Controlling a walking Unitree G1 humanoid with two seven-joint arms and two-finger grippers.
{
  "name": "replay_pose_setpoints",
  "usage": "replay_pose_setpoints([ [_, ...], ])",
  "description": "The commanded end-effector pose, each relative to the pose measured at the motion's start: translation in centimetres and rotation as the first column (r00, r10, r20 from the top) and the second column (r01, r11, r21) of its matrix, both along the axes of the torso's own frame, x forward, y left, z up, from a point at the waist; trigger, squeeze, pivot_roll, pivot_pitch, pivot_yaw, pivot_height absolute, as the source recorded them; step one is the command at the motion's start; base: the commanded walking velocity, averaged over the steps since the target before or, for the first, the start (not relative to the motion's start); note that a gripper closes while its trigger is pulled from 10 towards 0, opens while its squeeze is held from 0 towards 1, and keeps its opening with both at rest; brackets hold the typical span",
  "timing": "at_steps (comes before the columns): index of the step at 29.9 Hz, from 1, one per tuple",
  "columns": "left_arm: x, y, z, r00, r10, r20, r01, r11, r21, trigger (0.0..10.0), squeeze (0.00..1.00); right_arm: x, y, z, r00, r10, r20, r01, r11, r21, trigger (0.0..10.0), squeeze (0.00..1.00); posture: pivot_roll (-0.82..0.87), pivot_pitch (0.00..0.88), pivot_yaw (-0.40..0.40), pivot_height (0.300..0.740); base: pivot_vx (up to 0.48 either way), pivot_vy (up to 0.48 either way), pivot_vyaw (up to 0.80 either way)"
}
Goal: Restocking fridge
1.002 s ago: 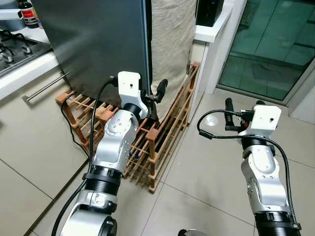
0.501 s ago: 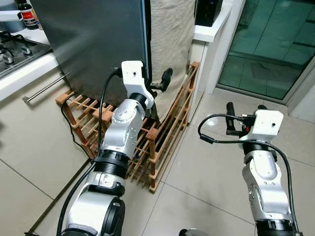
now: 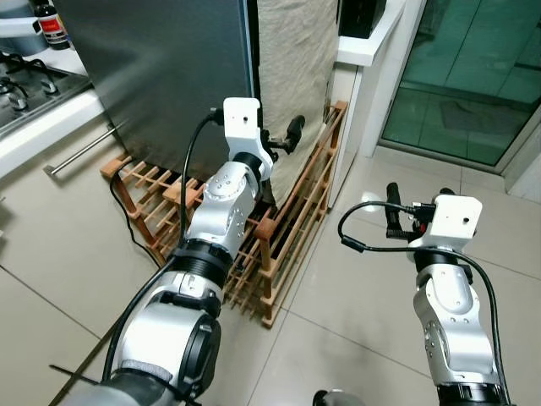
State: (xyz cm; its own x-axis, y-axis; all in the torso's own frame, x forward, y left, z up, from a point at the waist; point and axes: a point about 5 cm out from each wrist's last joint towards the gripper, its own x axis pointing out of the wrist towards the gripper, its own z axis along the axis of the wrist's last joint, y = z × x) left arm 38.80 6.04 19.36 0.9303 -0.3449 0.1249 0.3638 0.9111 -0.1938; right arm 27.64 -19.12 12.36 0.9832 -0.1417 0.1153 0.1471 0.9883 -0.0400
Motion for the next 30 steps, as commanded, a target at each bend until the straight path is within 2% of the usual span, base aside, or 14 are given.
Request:
replay_pose_setpoints([
  [1, 0.3, 0.1, 0.6, 1.0, 0.02, 0.013, -0.02, 1.0, 0.009, 10.0, 0.0, -0.3, -0.2, 0.3, 1.0, -0.012, 0.007, 0.012, 1.0, -0.006, 10.0, 0.24, -0.17, 0.035, 0.086, 0.74, 0.0, 0.0, 0.0],
  [9, 0.9, 0.2, 1.0, 0.998, 0.057, 0.004, -0.057, 0.998, -0.017, 10.0, 0.0, -0.7, -0.1, 0.1, 1.0, -0.019, -0.002, 0.019, 1.0, -0.007, 10.0, 0.24, -0.17, 0.043, 0.09, 0.74, 0.0, 0.0, 0.0],
  [15, 1.2, -0.2, 1.6, 0.998, 0.065, 0.018, -0.065, 0.998, -0.006, 10.0, 0.0, -0.9, 0.0, 0.0, 1.0, -0.019, -0.009, 0.019, 1.0, -0.008, 10.0, 0.24, -0.17, 0.049, 0.09, 0.74, 0.0, 0.0, 0.0],
  [22, 1.5, -1.4, 2.5, 0.998, 0.052, 0.022, -0.051, 0.999, -0.004, 10.0, 0.0, -1.2, 0.0, -0.1, 1.0, -0.024, -0.014, 0.023, 1.0, -0.009, 10.0, 0.25, -0.19, 0.063, 0.1, 0.74, 0.0, 0.0, 0.0],
  [30, 1.2, -3.2, 2.4, 1.0, 0.011, 0.005, -0.011, 1.0, 0.01, 10.0, 0.0, -1.9, -0.1, -0.3, 0.999, -0.037, -0.028, 0.036, 0.999, -0.011, 10.0, 0.25, -0.2, 0.078, 0.105, 0.74, 0.0, 0.0, 0.0],
])
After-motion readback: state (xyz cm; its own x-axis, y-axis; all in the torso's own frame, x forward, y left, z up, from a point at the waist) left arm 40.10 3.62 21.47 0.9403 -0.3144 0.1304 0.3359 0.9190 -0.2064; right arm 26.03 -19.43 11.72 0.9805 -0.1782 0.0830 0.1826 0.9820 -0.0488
